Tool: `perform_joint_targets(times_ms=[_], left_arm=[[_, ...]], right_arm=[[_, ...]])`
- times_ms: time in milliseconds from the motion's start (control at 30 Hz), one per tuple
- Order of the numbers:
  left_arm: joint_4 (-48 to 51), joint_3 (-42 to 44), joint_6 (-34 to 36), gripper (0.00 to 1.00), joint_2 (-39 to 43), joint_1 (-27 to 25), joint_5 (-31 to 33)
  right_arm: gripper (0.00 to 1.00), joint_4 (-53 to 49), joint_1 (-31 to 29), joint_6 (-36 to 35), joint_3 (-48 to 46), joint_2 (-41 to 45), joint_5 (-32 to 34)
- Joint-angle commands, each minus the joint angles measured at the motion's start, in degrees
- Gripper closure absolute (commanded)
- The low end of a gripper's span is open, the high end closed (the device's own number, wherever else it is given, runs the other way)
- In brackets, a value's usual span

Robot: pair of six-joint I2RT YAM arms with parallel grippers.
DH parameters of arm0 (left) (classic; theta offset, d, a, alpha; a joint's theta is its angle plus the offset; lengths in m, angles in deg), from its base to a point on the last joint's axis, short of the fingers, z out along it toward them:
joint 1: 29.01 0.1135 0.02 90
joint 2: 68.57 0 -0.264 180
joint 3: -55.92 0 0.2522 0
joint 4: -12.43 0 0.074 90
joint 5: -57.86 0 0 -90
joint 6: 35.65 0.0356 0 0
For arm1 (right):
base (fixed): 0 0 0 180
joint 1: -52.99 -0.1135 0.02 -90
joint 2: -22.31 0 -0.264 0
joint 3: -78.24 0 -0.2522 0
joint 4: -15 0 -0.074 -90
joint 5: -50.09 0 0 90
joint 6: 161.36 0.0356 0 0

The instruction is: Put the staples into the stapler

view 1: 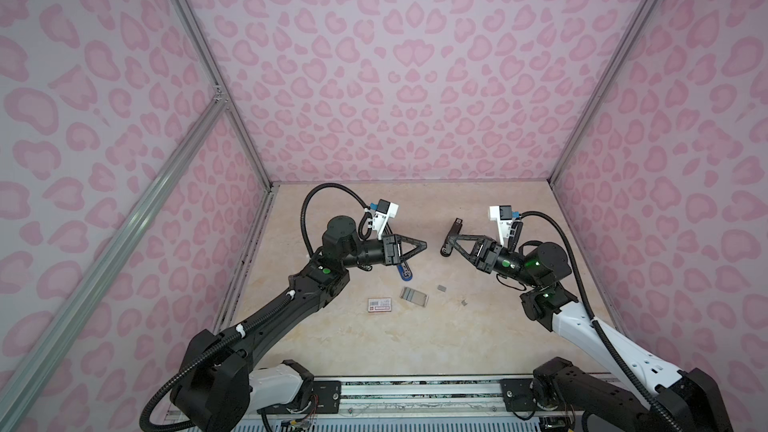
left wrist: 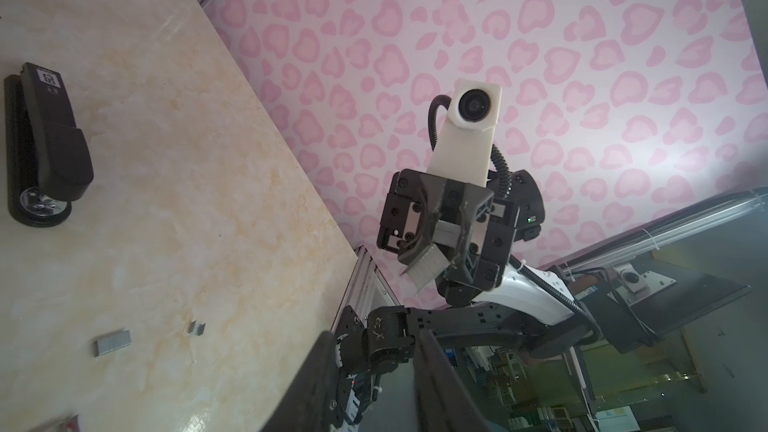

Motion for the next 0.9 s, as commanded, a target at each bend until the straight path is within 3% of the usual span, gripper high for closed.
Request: perform_joint_targets(times_ms=[0,367,633,867], left_arm=[[1.0,-0.2,1.5,0.65,0.4,0.3,0.2],[11.9,0.5,5.6,0.65,-0.4,3.4,8.1],[24.3,-0.2,8.6,0.6,-3.4,4.5,19.6],[24.7,0.9,8.2,0.6,-6.6,4.7,19.4]], right_arm=[[0.86,1.5,0.1,-0.3,-0.5,-0.5,-0.4],[0.86,-12.3,0.2,-7.7,1.5,-0.6,1.6],[0.86,-30.8,0.1,-17.3,6.4,-1.8,7.3],[0.86,-46.1,-1.0,-24.6,12.4,-5.8,14.5]])
